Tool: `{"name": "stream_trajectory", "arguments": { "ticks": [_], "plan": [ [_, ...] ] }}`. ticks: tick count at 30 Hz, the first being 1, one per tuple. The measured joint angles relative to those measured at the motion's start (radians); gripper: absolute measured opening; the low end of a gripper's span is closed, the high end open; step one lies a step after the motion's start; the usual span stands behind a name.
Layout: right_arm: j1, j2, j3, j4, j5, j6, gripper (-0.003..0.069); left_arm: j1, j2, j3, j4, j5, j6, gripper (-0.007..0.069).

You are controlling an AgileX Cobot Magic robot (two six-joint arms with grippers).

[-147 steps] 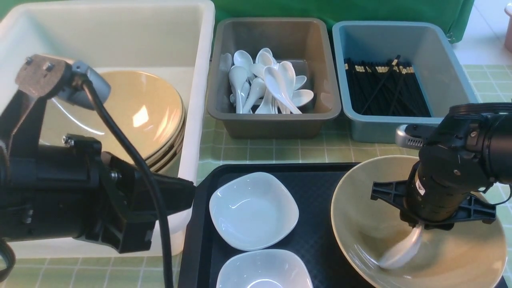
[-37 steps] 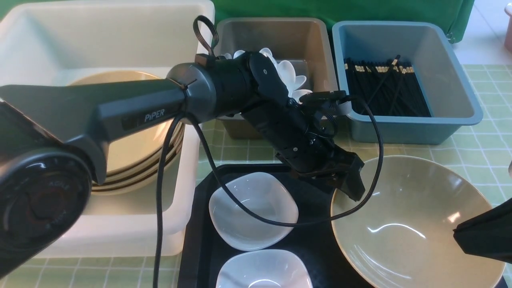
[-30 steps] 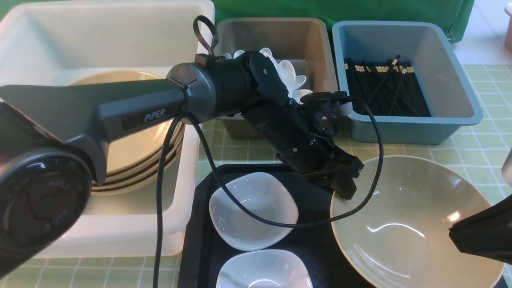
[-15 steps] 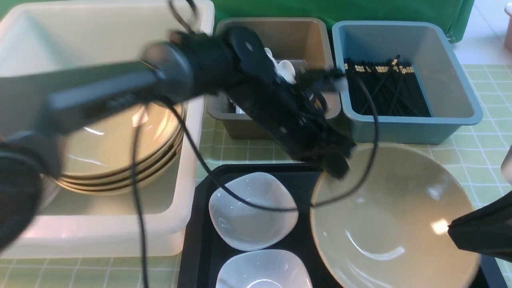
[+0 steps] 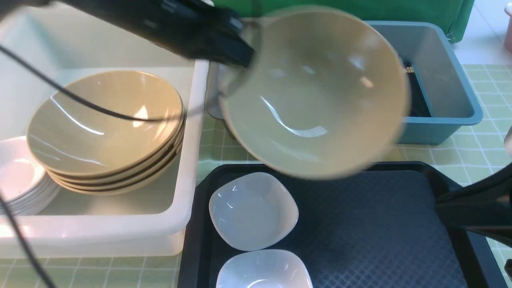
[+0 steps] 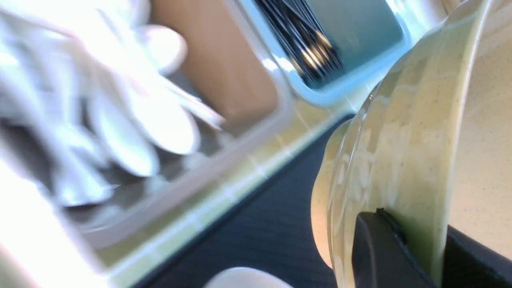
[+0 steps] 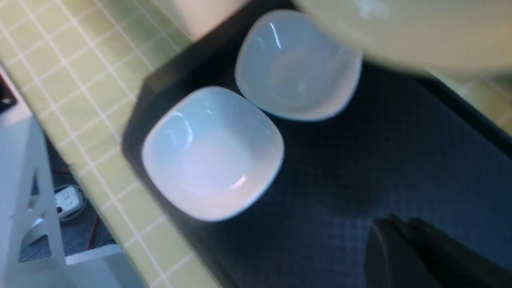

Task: On green table put chopsticks spoon bowls plates into blue grey white boxes.
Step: 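Place the tan bowl onto the bowl stack in the left bin with the left gripper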

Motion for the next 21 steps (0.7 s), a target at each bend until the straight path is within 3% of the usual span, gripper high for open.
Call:
{"name": "stream_trajectory", "arguments": {
  "ticks": [8,15,21],
  "plan": [
    [0.0,0.0,0.0,0.276,-0.096,-0.255,0.0047,0.334,-0.102,0.001,-0.009,0.117,-0.001,0.0017],
    [0.0,0.011,0.0,0.304,-0.269,-0.278,0.0053,0.628,-0.165,0.046,-0.041,0.176,-0.011,0.0017],
    [0.0,0.011,0.0,0.307,-0.309,-0.293,0.0057,0.751,-0.167,0.167,-0.02,0.113,-0.026,0.0017]
  ]
}}
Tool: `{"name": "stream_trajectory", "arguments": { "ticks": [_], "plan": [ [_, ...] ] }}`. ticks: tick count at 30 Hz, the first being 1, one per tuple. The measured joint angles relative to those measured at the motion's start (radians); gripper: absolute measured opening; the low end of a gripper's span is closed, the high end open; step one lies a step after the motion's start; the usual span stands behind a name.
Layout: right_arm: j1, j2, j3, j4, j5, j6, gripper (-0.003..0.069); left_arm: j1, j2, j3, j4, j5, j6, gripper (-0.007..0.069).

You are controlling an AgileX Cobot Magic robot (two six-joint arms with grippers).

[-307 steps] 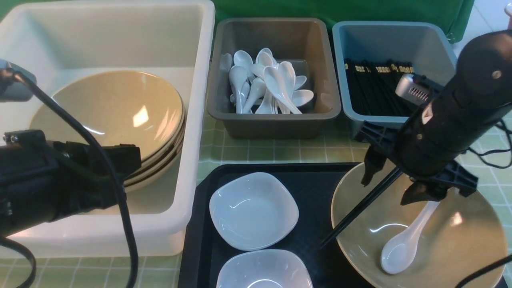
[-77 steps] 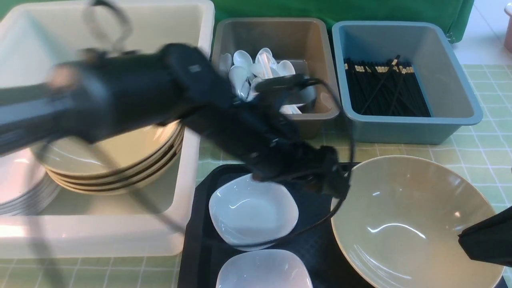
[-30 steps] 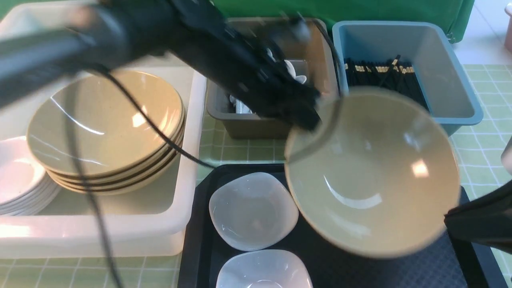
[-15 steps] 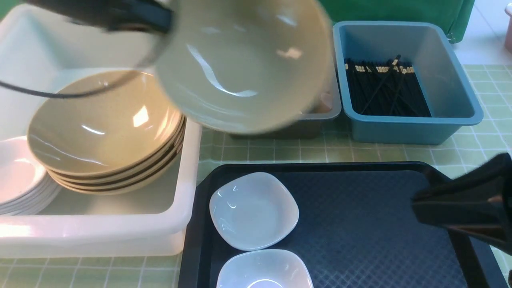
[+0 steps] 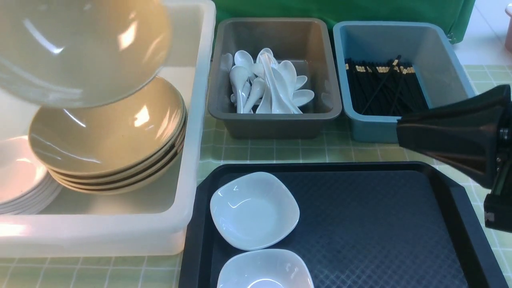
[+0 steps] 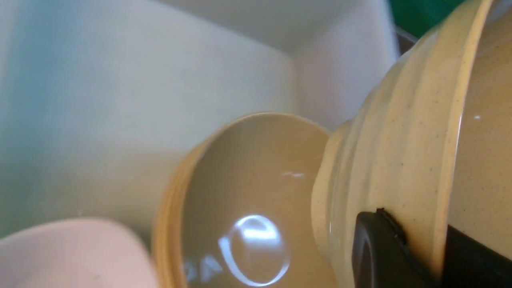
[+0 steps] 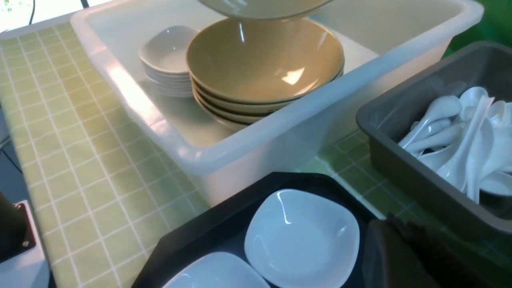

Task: On green table put chopsticks spoon bowls plates into blue grey white boxes.
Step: 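Place the tan bowl onto the bowl stack in the left bin with the left gripper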

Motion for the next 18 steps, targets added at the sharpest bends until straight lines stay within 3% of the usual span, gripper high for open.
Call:
{"name": "stream_trajectory", "arguments": {
  "ticks": [4,9,18],
  "plan": [
    [0.0,0.005,0.0,0.001,-0.01,-0.004,0.0061,0.007,0.0,0.126,0.048,-0.08,-0.001,0.0017],
    [0.0,0.01,0.0,0.002,-0.013,-0.005,0.0066,0.007,0.002,0.275,0.014,-0.174,-0.001,0.0017],
    [0.0,0.01,0.0,0.002,-0.013,-0.005,0.0072,-0.048,0.002,0.327,-0.021,-0.25,-0.009,0.0018]
  ]
}}
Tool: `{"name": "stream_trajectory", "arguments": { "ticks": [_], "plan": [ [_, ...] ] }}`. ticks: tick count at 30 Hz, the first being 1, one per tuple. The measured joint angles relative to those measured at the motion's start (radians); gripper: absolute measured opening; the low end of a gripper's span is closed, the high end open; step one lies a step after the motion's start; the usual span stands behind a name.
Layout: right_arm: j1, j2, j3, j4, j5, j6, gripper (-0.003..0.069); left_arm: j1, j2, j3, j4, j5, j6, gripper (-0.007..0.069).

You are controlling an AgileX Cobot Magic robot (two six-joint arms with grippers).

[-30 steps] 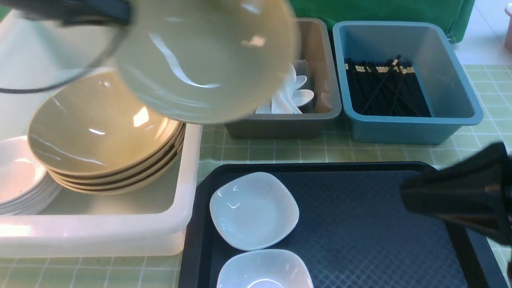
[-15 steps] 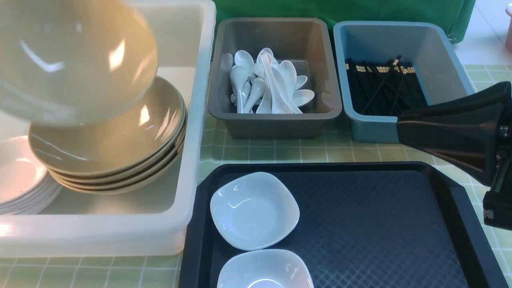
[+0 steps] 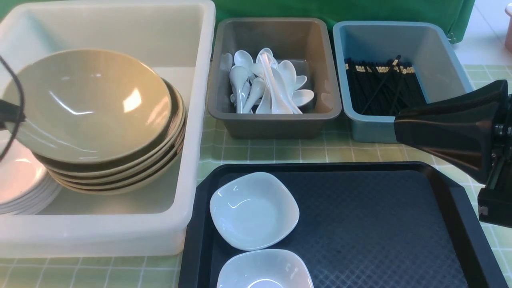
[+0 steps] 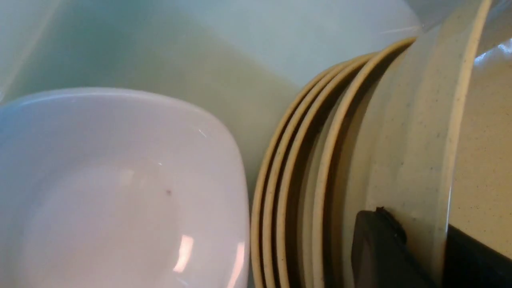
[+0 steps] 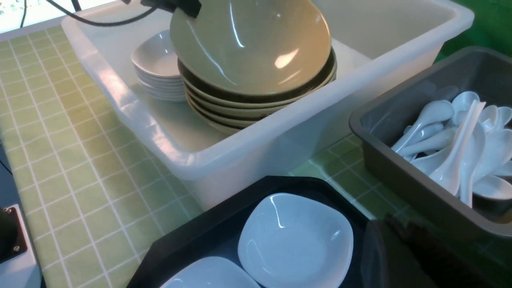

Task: On green table put chopsticks spoon bowls plates into blue grey white boxes.
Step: 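Place the tan bowl onto the bowl stack in the left bin with the left gripper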

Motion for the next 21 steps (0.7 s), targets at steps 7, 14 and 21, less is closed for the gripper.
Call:
{"name": "stream_trajectory", "arguments": {
  "ticks": [7,14,21],
  "plan": [
    [0.0,0.0,0.0,0.0,0.0,0.0,0.008,-0.115,0.0,0.002,0.082,-0.046,-0.073,0.002],
    [0.0,0.0,0.0,0.0,0.005,0.0,0.009,-0.136,-0.003,0.002,0.205,-0.044,-0.217,0.009],
    [0.0,0.0,0.0,0.0,0.029,0.0,0.0099,-0.139,-0.058,0.002,0.238,-0.032,-0.317,0.0363]
  ]
}}
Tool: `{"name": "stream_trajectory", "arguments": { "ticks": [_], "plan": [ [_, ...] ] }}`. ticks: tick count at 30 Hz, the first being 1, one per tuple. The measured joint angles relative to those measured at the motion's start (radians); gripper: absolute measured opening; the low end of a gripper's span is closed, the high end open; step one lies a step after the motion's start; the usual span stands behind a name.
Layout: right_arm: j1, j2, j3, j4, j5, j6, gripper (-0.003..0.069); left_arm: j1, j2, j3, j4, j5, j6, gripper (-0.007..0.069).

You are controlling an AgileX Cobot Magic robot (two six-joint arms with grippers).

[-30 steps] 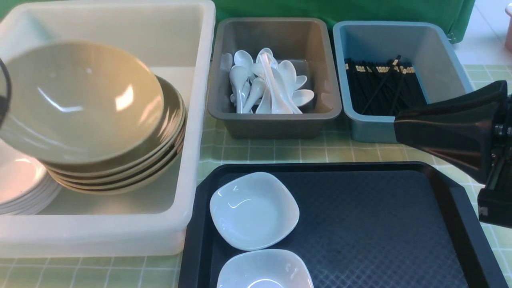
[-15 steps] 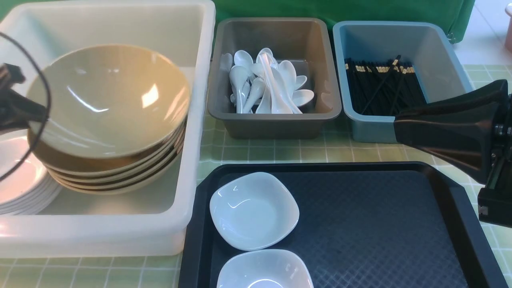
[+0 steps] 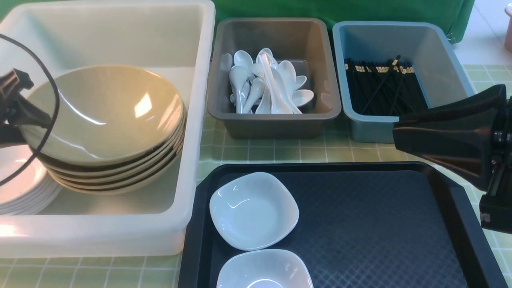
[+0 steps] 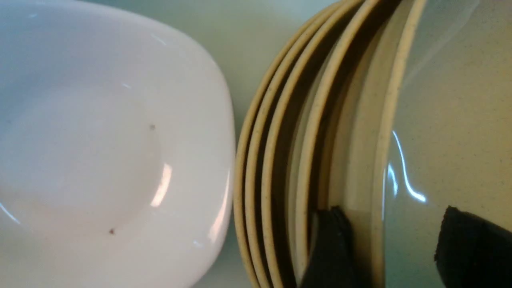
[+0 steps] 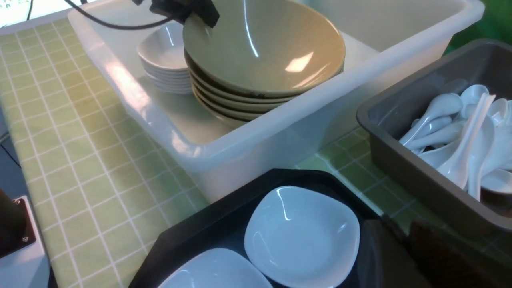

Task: On green table put chopsticks spoon bowls plates into blue grey white boxes.
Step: 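Place the tan bowl onto the bowl stack in the left bin with the left gripper, then grasp the small white bowl on the black tray by its rim with the left gripper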

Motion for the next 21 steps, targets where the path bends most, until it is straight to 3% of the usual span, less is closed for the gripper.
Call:
{"name": "stream_trajectory", "arguments": {
  "ticks": [6,8,11,16,17,21],
  "plan": [
    [0.0,0.0,0.0,0.0,0.015,0.0,0.0101,-0.005,-0.071,-0.014,0.112,0.021,-0.034,0.061],
    [0.0,0.0,0.0,0.0,0.016,0.0,0.0104,-0.005,-0.09,-0.049,0.171,0.055,-0.03,0.0657],
    [0.0,0.0,0.0,0.0,0.016,0.0,0.0109,-0.005,-0.107,-0.126,0.222,0.118,-0.023,0.0664],
    [0.0,0.0,0.0,0.0,0.018,0.0,0.0113,-0.048,-0.115,-0.245,0.133,0.252,0.055,0.0664],
    [0.0,0.0,0.0,0.0,0.023,0.0,0.0115,-0.108,-0.115,-0.279,0.069,0.295,0.149,0.0664],
    [0.0,0.0,0.0,0.0,0.037,0.0,0.012,-0.311,-0.115,-0.297,-0.02,0.33,0.339,0.0642]
  ]
}}
